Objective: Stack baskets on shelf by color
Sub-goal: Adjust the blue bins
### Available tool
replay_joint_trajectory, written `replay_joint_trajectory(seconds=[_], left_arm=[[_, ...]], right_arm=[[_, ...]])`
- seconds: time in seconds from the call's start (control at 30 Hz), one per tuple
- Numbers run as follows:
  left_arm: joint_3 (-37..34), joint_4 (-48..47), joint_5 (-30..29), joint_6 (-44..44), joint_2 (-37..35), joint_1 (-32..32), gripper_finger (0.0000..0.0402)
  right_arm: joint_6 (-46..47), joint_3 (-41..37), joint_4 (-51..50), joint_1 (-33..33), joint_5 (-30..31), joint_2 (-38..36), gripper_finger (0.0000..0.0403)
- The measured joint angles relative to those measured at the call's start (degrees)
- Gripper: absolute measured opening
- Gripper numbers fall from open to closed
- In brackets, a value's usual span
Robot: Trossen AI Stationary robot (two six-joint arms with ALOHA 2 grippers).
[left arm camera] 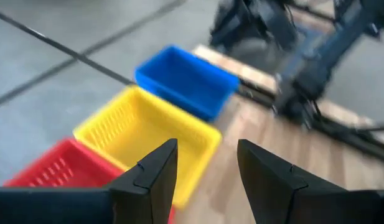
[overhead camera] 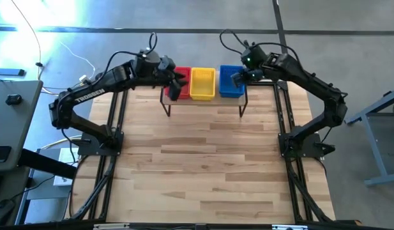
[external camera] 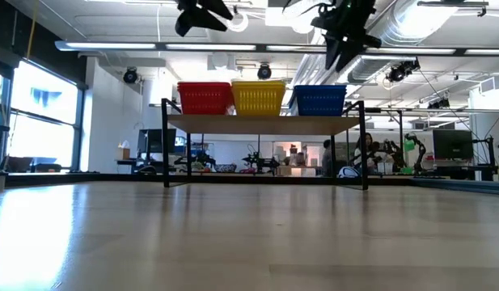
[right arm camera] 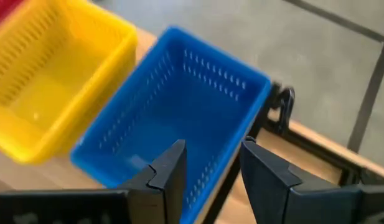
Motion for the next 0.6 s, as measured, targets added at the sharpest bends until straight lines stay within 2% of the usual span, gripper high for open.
replay_joint_trajectory(seconds=[0.2, 0.33, 0.43, 0.53, 0.6], left_arm=[[-2.1, -6.4, 1.9, 2.2, -3.5, -3.0, 0.0158], [-8.1, -4.7, 1.9, 1.6, -9.0, -5.2, 0.0158], [-12.7, -2.8, 1.9, -1.3, -13.4, -6.2, 0.0158], [-16.0, -0.9, 1.8, -2.2, -17.2, -7.0, 0.0158], [-17.1, -0.6, 1.8, -2.3, -19.3, -7.3, 0.0158]], right_arm=[[3.6, 0.0, -6.1, 4.1, 0.2, 0.0, 0.0135], [6.5, 0.0, -7.1, 9.4, 2.0, 0.0, 0.0135], [8.2, 0.0, -7.0, 12.3, 5.9, 0.0, 0.0135], [9.0, 0.0, -5.1, 12.2, 7.8, 0.0, 0.0135], [6.7, 0.0, -2.7, 11.4, 5.6, 0.0, 0.0135]])
